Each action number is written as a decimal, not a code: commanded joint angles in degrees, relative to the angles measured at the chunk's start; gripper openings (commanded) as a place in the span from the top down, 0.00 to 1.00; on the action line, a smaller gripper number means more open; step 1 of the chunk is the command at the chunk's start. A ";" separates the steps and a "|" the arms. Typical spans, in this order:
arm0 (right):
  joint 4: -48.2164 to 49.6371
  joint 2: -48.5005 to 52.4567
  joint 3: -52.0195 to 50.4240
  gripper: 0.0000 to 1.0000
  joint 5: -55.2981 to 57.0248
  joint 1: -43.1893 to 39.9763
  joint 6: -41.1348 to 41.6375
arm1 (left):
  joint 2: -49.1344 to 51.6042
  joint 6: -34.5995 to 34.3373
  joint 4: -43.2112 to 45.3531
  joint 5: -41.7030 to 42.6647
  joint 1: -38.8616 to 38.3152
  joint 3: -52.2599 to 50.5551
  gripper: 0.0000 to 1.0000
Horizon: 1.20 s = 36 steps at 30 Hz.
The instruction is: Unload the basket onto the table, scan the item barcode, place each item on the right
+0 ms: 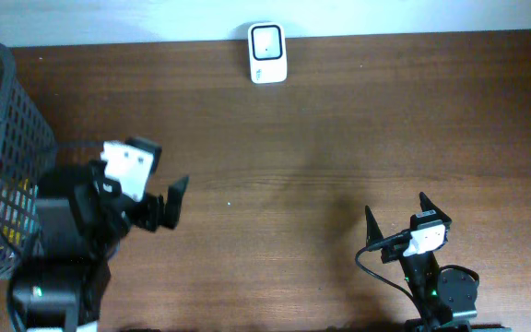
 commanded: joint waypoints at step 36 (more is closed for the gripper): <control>0.02 -0.59 -0.52 0.02 -0.28 -0.26 -0.15 | 30.23 -20.04 -3.74 -18.49 26.01 46.05 0.05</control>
